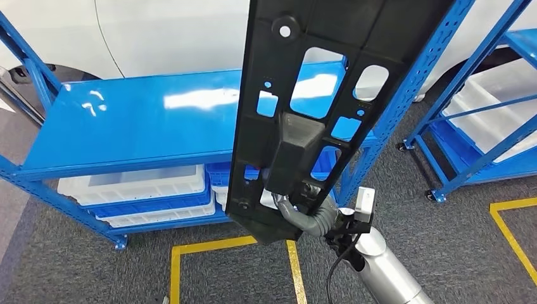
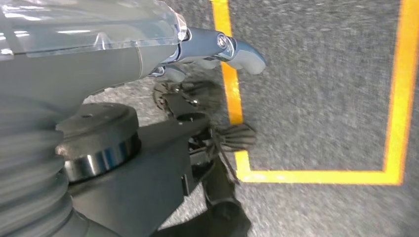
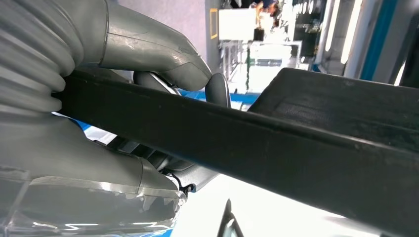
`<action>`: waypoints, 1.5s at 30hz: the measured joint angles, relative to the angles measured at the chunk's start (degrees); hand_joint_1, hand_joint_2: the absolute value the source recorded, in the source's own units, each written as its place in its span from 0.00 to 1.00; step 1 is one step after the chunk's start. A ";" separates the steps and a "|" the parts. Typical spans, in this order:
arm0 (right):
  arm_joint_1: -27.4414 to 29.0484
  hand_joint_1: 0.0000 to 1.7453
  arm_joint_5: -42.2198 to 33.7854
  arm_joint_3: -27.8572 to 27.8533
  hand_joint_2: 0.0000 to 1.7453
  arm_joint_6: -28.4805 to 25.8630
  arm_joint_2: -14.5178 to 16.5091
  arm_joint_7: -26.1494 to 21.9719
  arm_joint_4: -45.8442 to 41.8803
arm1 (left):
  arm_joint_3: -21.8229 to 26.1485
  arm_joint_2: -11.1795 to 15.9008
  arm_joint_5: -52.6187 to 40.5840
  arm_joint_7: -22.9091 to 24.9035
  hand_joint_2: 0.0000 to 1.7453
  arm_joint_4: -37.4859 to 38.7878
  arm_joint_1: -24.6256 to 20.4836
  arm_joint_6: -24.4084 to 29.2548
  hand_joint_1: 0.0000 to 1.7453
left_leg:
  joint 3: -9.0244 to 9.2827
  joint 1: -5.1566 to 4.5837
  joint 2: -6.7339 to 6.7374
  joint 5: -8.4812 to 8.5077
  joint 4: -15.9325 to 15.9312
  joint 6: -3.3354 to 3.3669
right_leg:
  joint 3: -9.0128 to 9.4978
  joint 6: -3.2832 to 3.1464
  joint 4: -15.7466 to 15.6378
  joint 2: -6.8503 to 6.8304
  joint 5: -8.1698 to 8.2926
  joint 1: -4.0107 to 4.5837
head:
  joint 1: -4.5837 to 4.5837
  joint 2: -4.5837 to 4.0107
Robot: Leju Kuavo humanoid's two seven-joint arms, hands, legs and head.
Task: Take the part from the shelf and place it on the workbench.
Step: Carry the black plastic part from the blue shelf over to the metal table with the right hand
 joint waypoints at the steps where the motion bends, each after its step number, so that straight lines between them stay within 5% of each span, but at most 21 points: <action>1: -0.14 1.00 -0.02 -0.05 1.00 0.09 0.06 0.06 -0.01 | 0.05 -0.14 0.12 -0.02 1.00 0.00 0.03 0.00 0.00 | -0.33 0.01 0.06 0.66 -0.27 0.21 | -0.09 0.39 -0.24 -0.01 0.46 -0.14 | -0.01 0.00; 3: -0.21 1.00 -0.05 -0.21 1.00 0.14 0.10 0.12 -0.02 | 0.13 -0.32 0.22 -0.01 1.00 0.00 0.10 0.03 0.00 | -1.15 0.15 0.33 2.21 -0.96 0.98 | -0.81 1.05 0.83 0.10 -1.34 -0.34 | 0.01 0.00; 6: -0.03 1.00 -0.10 -0.53 1.00 0.10 0.10 0.14 -0.02 | 0.16 -0.50 0.18 0.09 1.00 0.00 0.20 0.00 0.00 | -3.59 0.25 0.57 4.53 -1.12 1.57 | -3.19 1.87 9.92 0.18 -9.83 -0.69 | 0.02 0.00; 7: 0.11 1.00 -0.11 -0.61 1.00 0.08 0.10 0.14 -0.02 | 0.16 -0.55 0.15 0.13 1.00 0.00 0.26 -0.02 0.00 | -4.60 0.25 0.61 5.24 -1.01 1.52 | -3.71 2.12 13.53 0.18 -11.34 -0.82 | 0.02 0.00; 9: 0.46 1.00 -0.13 -0.77 1.00 0.05 0.10 0.14 -0.05 | 0.16 -0.60 0.09 0.26 1.00 0.00 0.35 -0.02 0.00 | -6.70 0.31 0.71 6.51 -0.57 1.30 | -2.74 2.51 16.50 0.17 -10.13 -1.06 | 0.02 0.00; 11: 0.68 1.00 -0.12 -1.05 1.00 0.03 0.09 0.14 -0.24 | 0.16 -0.66 0.07 0.42 1.00 0.00 0.38 -0.01 0.00 | -8.70 0.44 0.76 7.49 0.27 0.90 | 2.05 2.64 11.66 0.13 -7.40 -1.27 | 0.02 0.00; 13: 0.77 1.00 -0.08 -1.39 1.00 0.01 0.09 0.15 -0.66 | 0.16 -0.75 0.07 0.54 1.00 0.00 0.38 0.00 0.00 | -10.16 0.39 0.75 8.23 1.23 0.28 | 7.75 2.22 3.69 0.18 -8.16 -1.11 | 0.02 0.00; 14: 0.80 1.00 -0.06 -1.52 1.00 -0.02 0.09 0.14 -0.88 | 0.16 -0.80 0.07 0.58 1.00 0.00 0.39 0.02 0.00 | -10.52 0.36 0.76 8.61 1.49 -0.04 | 9.28 1.85 1.17 0.27 -9.04 -0.96 | 0.01 0.00; 16: 0.97 1.00 0.02 -1.66 1.00 -0.15 0.09 0.18 -1.20 | 0.16 -0.88 0.07 0.65 1.00 0.00 0.41 0.04 0.00 | -10.83 0.37 0.76 9.55 1.43 -0.74 | 9.36 0.86 0.04 0.42 -9.13 -0.78 | 0.00 0.00; 18: 1.11 1.00 0.13 -1.73 1.00 -0.36 0.10 0.29 -1.36 | 0.16 -0.91 0.07 0.68 1.00 0.00 0.40 0.05 0.00 | -11.53 0.54 0.64 8.18 2.48 -1.38 | 8.47 -0.10 -0.15 0.25 -7.91 -0.92 | 0.00 0.00; 22: 1.63 1.00 0.21 -1.95 1.00 -0.66 0.12 0.45 -1.84 | 0.15 -0.92 -0.13 0.81 1.00 0.00 0.36 -0.02 0.00 | -14.54 0.90 0.55 -2.02 14.69 -2.31 | 5.34 -0.96 -0.17 0.06 -5.14 -0.90 | -0.01 0.00; 23: 1.85 1.00 0.22 -2.03 1.00 -0.66 0.12 0.48 -1.96 | 0.15 -0.93 -0.21 0.85 1.00 0.00 0.35 -0.02 0.00 | -14.50 0.96 0.55 -2.43 17.24 -2.43 | 4.41 -0.92 -0.09 0.06 -4.46 -0.85 | -0.01 0.00; 25: 2.23 1.00 0.25 -2.15 1.00 -0.66 0.12 0.51 -2.23 | 0.13 -0.95 -0.31 0.91 1.00 0.00 0.29 -0.03 0.00 | -11.96 1.05 0.54 0.02 17.16 -2.40 | 2.53 -0.73 0.13 0.08 -3.15 -0.79 | -0.01 0.00; 27: 2.42 1.00 0.30 -2.38 1.00 -0.67 0.12 0.55 -2.61 | 0.09 -0.97 -0.32 0.95 1.00 0.00 0.08 -0.03 0.00 | -6.10 1.02 0.44 1.77 10.22 -1.96 | 1.00 -0.34 0.34 0.16 -1.96 -0.72 | -0.01 0.00; 28: 2.49 1.00 0.33 -2.56 1.00 -0.68 0.12 0.56 -2.86 | 0.07 -0.98 -0.34 0.97 1.00 0.00 -0.08 -0.03 0.00 | -3.08 0.93 0.34 1.30 5.80 -1.68 | 0.50 -0.06 0.40 0.16 -1.40 -0.66 | -0.01 0.00; 30: 2.67 1.00 0.38 -2.87 1.00 -0.72 0.12 0.60 -3.33 | 0.02 -1.03 -0.37 0.99 1.00 0.00 -0.26 -0.04 0.00 | -0.04 0.60 0.12 0.02 0.38 -1.17 | 0.05 0.63 0.11 0.11 -0.20 -0.68 | -0.01 0.00; 32: 3.01 1.00 0.47 -2.99 1.00 -0.84 0.10 0.62 -3.56 | 0.02 -1.08 -0.39 1.04 1.00 0.00 -0.11 -0.03 0.00 | -0.54 0.46 0.18 0.78 -0.37 -0.54 | -0.24 1.33 -0.29 0.14 0.71 -0.93 | -0.01 0.00; 35: 3.59 1.00 0.59 -3.10 1.00 -0.96 0.03 0.69 -3.63 | 0.03 -1.15 -0.41 1.15 1.00 0.00 0.10 -0.02 0.00 | -1.19 0.74 0.59 2.08 -0.74 0.25 | -0.94 1.91 0.31 0.29 -0.41 -1.09 | -0.01 0.00; 41: 3.66 1.00 0.60 -3.12 1.00 -0.97 0.03 0.70 -3.66 | 0.03 -1.15 -0.41 1.16 1.00 0.00 0.11 -0.02 0.00 | -1.28 0.72 0.60 2.21 -0.74 0.32 | -1.05 1.95 0.54 0.27 -0.88 -1.08 | -0.01 0.00; 43: 3.83 1.00 0.66 -3.25 1.00 -0.99 0.03 0.72 -3.73 | 0.02 -1.15 -0.42 1.14 1.00 0.00 0.11 -0.02 0.00 | -1.81 0.66 0.61 2.63 -0.72 0.70 | -1.59 2.03 2.60 0.22 -3.54 -1.07 | 0.00 0.00; 45: 4.05 1.00 0.77 -3.41 1.00 -0.99 0.03 0.76 -3.93 | 0.01 -1.15 -0.43 1.11 1.00 0.00 0.09 -0.02 0.00 | -3.07 0.48 0.64 3.57 -0.62 1.09 | -2.88 2.12 8.30 0.19 -8.54 -1.05 | 0.01 0.00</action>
